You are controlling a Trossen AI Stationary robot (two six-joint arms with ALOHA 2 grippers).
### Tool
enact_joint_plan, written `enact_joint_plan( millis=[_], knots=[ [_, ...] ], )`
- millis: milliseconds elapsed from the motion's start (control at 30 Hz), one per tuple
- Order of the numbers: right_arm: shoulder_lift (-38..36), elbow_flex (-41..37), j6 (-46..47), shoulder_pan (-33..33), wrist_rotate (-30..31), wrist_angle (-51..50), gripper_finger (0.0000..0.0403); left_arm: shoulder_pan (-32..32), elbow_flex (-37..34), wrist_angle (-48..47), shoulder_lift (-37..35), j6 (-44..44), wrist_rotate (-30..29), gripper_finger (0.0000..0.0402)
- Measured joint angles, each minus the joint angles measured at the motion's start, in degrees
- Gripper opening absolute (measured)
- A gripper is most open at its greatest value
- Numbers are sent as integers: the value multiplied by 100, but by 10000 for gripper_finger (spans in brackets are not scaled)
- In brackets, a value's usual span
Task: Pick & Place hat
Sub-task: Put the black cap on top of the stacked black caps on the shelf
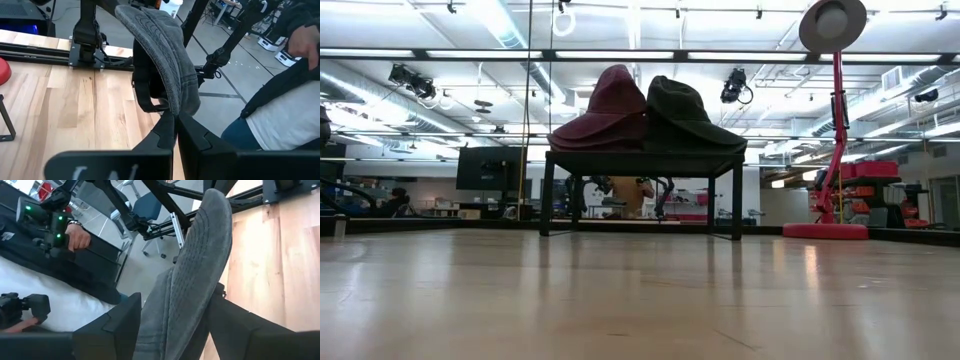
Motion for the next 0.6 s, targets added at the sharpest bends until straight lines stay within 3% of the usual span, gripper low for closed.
enact_joint_plan(
  millis=[167,600],
  knots=[
    [2,0,28,82,50,2,184,0,0,7,0,-20,4,11],
    [164,-4,239,99,-44,39,24,2,-2,2,0,-24,96,14]
  ],
)
